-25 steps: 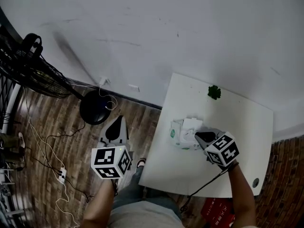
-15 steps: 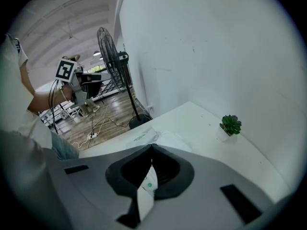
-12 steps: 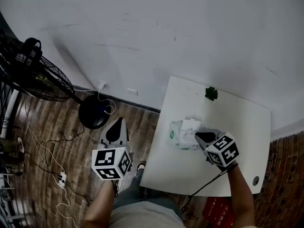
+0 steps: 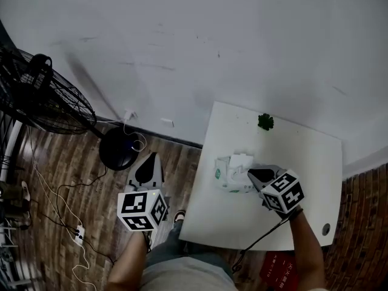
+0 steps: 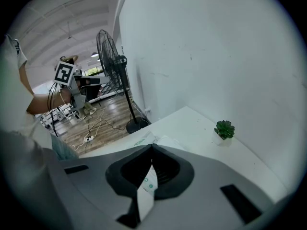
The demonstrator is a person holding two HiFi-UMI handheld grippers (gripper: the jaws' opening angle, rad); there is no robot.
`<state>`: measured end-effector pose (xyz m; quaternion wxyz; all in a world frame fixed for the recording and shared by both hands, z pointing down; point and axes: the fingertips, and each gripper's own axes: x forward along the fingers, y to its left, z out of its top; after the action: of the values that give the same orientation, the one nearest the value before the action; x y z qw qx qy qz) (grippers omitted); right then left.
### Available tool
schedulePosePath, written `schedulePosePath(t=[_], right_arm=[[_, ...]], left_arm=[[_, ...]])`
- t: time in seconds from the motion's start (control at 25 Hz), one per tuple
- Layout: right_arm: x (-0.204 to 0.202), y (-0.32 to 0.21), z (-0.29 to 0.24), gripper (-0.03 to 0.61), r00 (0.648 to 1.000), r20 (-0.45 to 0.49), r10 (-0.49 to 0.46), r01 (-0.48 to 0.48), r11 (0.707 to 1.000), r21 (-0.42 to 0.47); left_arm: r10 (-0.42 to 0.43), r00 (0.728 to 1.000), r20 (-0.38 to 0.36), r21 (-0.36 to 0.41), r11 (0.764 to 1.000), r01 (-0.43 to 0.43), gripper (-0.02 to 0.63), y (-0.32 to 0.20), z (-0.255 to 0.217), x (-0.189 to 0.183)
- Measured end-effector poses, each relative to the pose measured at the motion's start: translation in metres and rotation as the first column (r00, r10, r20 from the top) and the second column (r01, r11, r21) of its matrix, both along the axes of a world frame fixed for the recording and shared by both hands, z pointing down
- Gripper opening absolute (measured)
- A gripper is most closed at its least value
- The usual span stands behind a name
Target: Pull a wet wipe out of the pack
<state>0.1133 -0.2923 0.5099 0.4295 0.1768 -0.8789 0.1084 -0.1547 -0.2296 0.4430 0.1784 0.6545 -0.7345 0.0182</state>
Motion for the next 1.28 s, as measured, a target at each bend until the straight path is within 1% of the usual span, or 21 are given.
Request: schedulePosePath(t=[0.36,0.84,1.28], right_arm=[[0.001,0.0,-0.012,0.003,1.0,0.014,0.025,-0.025,0.999,0.025],[0.0,-0.002,-0.032,0.003,0.996,0.044,0.073,-0.076,0.995,0.068],[0.005,-0.006,-0.057,0.003,0.986,0.102,0.133,-0.144,0.984,0.108]], left_arm=[[0.017,1.0,-0.002,0.014,1.0,-0.017,0.003,-0.002,-0.007,0.002],[0.062,0.998,-0.006,0.034,0.998,-0.062,0.003,-0.008,-0.015,0.011],[0.098,0.995,-0.021,0.057,0.994,-0.097,0.003,-0.016,-0.024,0.018]])
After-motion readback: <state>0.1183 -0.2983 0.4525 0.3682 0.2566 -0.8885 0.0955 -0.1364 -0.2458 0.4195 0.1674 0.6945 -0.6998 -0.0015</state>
